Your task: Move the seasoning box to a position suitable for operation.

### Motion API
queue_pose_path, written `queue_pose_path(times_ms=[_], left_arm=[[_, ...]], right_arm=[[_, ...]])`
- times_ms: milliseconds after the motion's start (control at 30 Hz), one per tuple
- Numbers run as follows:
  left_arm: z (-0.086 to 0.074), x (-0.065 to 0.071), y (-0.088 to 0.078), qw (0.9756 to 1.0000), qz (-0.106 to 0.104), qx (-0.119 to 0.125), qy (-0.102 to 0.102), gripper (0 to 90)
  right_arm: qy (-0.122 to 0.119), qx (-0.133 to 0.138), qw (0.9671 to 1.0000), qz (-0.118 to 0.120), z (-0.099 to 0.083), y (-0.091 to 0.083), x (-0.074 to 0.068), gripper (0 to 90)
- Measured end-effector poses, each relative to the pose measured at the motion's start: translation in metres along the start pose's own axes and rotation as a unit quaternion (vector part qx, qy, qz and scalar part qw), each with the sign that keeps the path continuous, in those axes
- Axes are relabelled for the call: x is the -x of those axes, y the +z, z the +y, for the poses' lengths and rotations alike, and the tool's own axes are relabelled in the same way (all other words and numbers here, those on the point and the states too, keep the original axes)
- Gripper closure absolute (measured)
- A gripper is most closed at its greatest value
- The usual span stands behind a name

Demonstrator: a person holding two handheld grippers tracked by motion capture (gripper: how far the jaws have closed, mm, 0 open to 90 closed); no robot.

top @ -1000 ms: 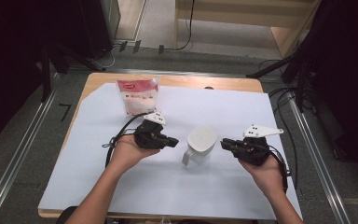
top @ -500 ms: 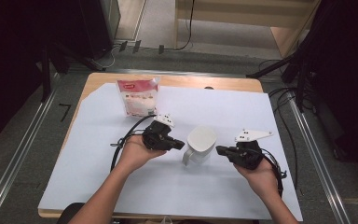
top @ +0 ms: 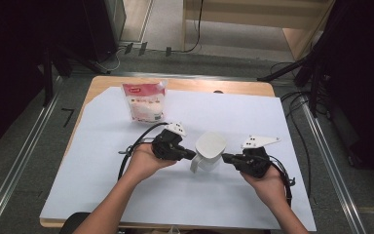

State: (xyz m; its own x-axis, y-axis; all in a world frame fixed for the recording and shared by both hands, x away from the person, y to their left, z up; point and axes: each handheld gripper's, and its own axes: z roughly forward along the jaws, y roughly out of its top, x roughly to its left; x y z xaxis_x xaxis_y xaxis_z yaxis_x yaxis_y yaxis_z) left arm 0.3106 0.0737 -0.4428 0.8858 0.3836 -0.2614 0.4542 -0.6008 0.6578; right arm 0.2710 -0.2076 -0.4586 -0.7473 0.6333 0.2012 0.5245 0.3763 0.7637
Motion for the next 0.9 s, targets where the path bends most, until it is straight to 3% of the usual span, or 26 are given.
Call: queue_pose_path(times_ms=[267,400,667,900], left_arm=[[0.001,0.005,0.000,1.0000,0.007,-0.005,0.001,90.0],[0.001,0.009,0.001,1.0000,0.004,0.006,-0.002,90.0],[0.004,0.017,0.006,0.9998,0.018,0.007,-0.002,90.0],[0.008,0.024,0.014,0.9995,0.026,0.016,-0.006,90.0]], right_arm=[[0.006,0.001,0.9999,-0.009,0.002,0.002,0.002,90.0],[0.007,0.004,0.9999,-0.011,0.003,0.004,0.003,90.0],[0.019,0.009,0.9996,-0.019,0.008,0.009,0.010,90.0],[0.036,0.011,0.9986,-0.038,0.013,0.013,0.013,90.0]])
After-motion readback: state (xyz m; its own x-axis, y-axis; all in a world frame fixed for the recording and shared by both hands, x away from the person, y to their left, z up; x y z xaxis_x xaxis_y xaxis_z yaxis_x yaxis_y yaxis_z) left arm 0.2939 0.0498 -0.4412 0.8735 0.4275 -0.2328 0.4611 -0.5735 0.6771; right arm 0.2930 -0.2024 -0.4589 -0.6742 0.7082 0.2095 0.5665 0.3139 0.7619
